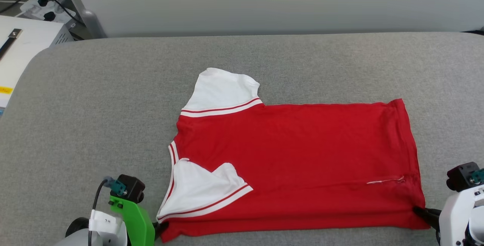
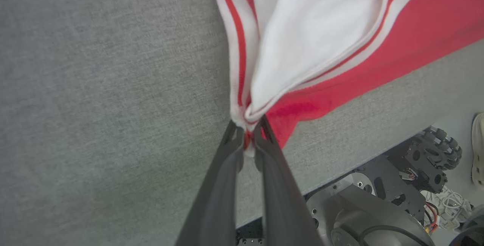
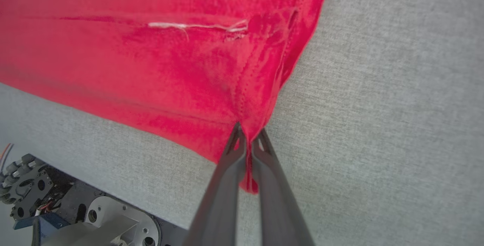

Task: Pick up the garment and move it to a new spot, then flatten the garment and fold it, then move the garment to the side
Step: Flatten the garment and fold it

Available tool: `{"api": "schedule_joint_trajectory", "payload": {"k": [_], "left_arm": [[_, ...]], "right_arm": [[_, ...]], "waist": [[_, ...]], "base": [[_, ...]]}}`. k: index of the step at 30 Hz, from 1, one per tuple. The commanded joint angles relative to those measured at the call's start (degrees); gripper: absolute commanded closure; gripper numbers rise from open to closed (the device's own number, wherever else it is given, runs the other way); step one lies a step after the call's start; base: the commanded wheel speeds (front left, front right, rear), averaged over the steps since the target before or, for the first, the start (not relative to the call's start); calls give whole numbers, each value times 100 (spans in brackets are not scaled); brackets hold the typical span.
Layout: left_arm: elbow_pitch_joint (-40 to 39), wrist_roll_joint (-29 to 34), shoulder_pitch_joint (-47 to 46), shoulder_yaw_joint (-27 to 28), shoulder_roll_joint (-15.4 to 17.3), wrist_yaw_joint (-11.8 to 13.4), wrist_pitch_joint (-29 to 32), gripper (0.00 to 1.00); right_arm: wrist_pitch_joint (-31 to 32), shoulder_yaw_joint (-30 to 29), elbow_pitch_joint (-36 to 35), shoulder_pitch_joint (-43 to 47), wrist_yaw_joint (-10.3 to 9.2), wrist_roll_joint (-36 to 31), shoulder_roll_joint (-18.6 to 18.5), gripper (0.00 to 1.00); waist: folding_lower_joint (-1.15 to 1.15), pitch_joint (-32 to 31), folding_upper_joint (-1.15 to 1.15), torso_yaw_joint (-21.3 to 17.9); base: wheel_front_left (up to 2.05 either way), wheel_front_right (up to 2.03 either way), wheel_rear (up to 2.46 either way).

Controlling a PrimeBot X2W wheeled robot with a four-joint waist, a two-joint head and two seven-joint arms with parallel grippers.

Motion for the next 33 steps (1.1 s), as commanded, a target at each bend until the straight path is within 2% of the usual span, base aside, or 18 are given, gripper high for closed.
{"api": "schedule_joint_trajectory", "payload": {"k": [1, 6, 7, 8, 9, 10, 14, 19, 23, 26, 30, 33], "left_arm": [[124, -23, 56, -7, -67, 3, -27, 100], [546, -54, 46, -37, -225, -163, -83, 100], [591, -57, 47, -18, -237, -175, -132, 100], [637, -71, 55, 16, -242, -195, -206, 66], [666, -57, 59, 39, -230, -209, -277, 0], [703, -32, 62, 65, -211, -226, -367, 0], [639, 27, -39, 197, -86, -238, -559, 0], [280, 153, -322, 440, 157, -130, -741, 0], [14, 469, -858, 764, 255, 82, -1059, 0], [22, 618, -1248, 945, 132, 200, -1227, 0], [266, 931, -1934, 1065, -57, 173, -1349, 0], [581, 1086, -2462, 1081, -245, 71, -1280, 0]], "right_arm": [[14, -32, 109, -29, -4, -80, 80, 100], [-85, -13, 427, -62, -4, -232, 313, 100], [-118, -24, 447, -55, -4, -231, 338, 97], [-181, -52, 459, -46, -4, -233, 364, 65], [-235, -76, 461, -39, -4, -245, 376, 9], [-323, -110, 448, -31, -4, -281, 378, 0], [-712, -291, 283, 17, -4, -445, 394, 0], [-1363, -779, -3, 51, -4, -885, 508, 0], [-1971, -1562, -354, 118, -4, -1517, 954, 0], [-2215, -1982, -611, 162, -4, -1905, 1290, 0], [-2418, -2482, -1047, 198, -4, -2462, 1789, 0], [-2439, -2627, -1358, 201, -4, -2724, 2053, 0]], "waist": [[0, 73, 0, -8], [0, 89, 0, 1], [0, 74, 0, 4], [0, 48, 0, 1], [0, 22, 0, -4], [0, -12, 0, -2], [0, -125, 0, 0], [0, -203, 0, -16], [0, -159, 0, -82], [0, -50, 0, -153], [0, 256, 0, -319], [0, 522, 0, -439]], "base": [[0, 0, 0], [0, 0, 0], [0, 0, 0], [0, 0, 0], [0, 0, 0], [0, 0, 0], [0, 0, 0], [0, 0, 0], [0, 0, 0], [0, 0, 0], [0, 0, 0], [0, 0, 0]]}}
